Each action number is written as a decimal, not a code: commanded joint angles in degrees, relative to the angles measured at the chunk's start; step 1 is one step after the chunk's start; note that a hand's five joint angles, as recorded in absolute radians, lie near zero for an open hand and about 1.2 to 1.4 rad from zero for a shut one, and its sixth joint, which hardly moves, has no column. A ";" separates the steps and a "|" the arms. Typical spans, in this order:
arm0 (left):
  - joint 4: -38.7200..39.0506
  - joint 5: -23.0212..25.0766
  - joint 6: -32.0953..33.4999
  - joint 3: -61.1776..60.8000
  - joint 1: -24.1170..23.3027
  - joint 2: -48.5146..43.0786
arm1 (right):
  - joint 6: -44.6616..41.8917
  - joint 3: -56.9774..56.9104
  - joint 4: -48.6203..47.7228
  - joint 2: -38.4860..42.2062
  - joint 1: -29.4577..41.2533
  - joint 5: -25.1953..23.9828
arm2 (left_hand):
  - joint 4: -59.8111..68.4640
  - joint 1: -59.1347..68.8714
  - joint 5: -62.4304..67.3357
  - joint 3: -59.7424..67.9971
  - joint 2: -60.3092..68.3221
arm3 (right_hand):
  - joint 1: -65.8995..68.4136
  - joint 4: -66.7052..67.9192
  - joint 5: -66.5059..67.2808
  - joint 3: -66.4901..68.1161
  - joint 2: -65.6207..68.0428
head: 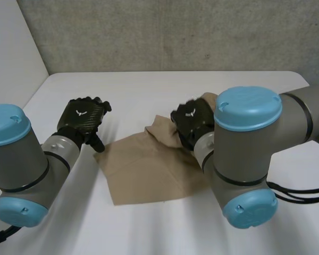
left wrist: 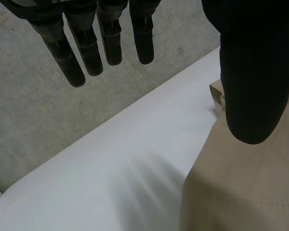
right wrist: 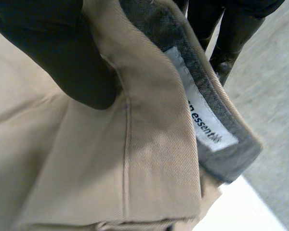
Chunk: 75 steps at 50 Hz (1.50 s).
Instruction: Fold the shorts.
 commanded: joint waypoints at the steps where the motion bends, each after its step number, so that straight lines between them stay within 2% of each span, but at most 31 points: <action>1: -0.01 0.10 0.09 -0.07 -0.11 -0.09 | -0.37 0.54 -6.02 -10.10 -0.36 -0.72 | -1.36 -3.55 -0.81 -2.03 -1.55 | 24.00 13.69 15.18 13.08 12.48; 8: -0.19 0.89 -1.05 -0.16 -0.81 -0.62 | -0.54 0.72 -6.46 -16.60 -0.63 -3.18 | -6.24 -8.43 -5.69 -6.91 -6.43 | 24.00 13.69 15.18 13.08 12.48; 17: -3.78 4.75 -9.40 0.54 -2.04 -1.76 | -0.98 3.97 -5.15 -21.71 -0.81 -3.18 | -4.07 -6.26 -3.52 -4.74 -4.26 | 24.00 13.69 15.18 13.08 12.48; 19: -4.75 4.75 -9.75 0.90 -1.96 -2.73 | -0.98 5.02 -5.06 -23.28 -0.81 -3.09 | 4.63 2.45 5.19 3.96 4.44 | 24.00 13.69 15.18 13.08 12.48; 20: -5.71 4.84 -10.02 1.33 -2.04 -3.43 | -1.07 5.37 -5.06 -23.73 -0.81 -3.09 | 20.67 18.49 21.23 20.01 20.49 | 24.00 13.69 15.18 13.08 12.48; 23: -6.60 4.23 -10.11 1.51 -2.04 -3.52 | -1.33 6.69 -4.62 -25.40 -0.98 -2.92 | 58.22 56.03 58.77 57.55 58.03 | 24.00 13.69 15.18 13.08 12.48; 24: -6.60 4.23 -10.11 1.43 -1.87 -2.91 | -1.51 6.96 -4.36 -25.58 -1.15 -2.92 | 60.32 58.14 60.88 59.65 60.13 | 24.00 13.69 15.18 13.08 12.48; 27: -7.39 4.58 -10.28 1.51 -1.60 0.85 | -2.65 8.36 -2.78 -26.46 -3.96 -2.65 | 60.34 58.16 60.90 59.67 60.16 | 24.00 13.69 15.18 13.08 12.48; 33: -9.76 4.84 -12.74 1.77 -1.08 16.33 | -3.09 9.16 -0.05 -28.74 -8.54 -2.65 | 60.34 58.16 60.90 59.67 60.16 | 24.00 13.69 15.18 13.08 12.48; 38: -14.77 5.11 -14.24 4.85 -1.34 27.05 | -3.01 8.37 0.30 -37.26 -8.89 -2.65 | 60.34 58.16 60.90 59.67 60.16 | 24.00 13.69 15.18 13.08 12.48; 41: -20.29 7.20 -14.59 9.40 -1.78 33.11 | -3.01 7.05 0.83 -41.04 -8.80 -2.57 | 60.34 58.16 60.90 59.67 60.16 | 24.00 13.69 15.18 13.08 12.48; 44: -25.04 9.58 -15.55 13.53 -1.78 35.84 | -2.92 5.12 2.23 -43.59 -8.72 -2.39 | 60.34 58.16 60.90 59.67 60.16 | 24.00 13.69 15.18 13.08 12.48; 49: -31.28 10.82 -19.50 19.95 -1.52 38.04 | -2.92 2.04 5.83 -46.58 -9.07 -2.30 | 60.34 58.16 60.90 59.67 60.16 | 24.00 13.69 15.18 13.08 12.48; 55: -32.88 10.82 -20.83 23.05 -0.73 38.49 | -3.09 1.07 11.11 -46.41 -9.51 -2.13 | 60.34 58.16 60.90 59.67 60.16 | 24.00 13.69 15.18 13.08 12.48; 59: -32.79 10.73 -20.74 22.61 -0.20 35.51 | -3.27 2.12 14.36 -43.52 -10.73 -2.74 | 60.34 58.16 60.90 59.67 60.16 | 24.00 13.69 15.18 13.08 12.48; 66: -31.30 10.56 -19.34 21.73 0.24 16.54 | -2.92 4.32 14.54 -29.03 -13.19 -3.01 | 60.34 58.16 60.90 59.67 60.16 | 24.00 13.69 15.18 13.08 12.48; 69: -29.28 10.12 -17.15 22.78 0.15 8.10 | -2.57 4.32 13.67 -24.28 -13.81 -3.09 | 60.34 58.16 60.90 59.67 60.16 | 24.00 13.69 15.18 13.08 12.48; 75: -22.70 8.10 -9.33 30.58 -0.72 -8.84 | -0.90 3.01 5.07 -11.88 -14.08 -3.18 | 60.34 58.16 60.90 59.67 60.16 | 24.00 13.69 15.18 13.08 12.48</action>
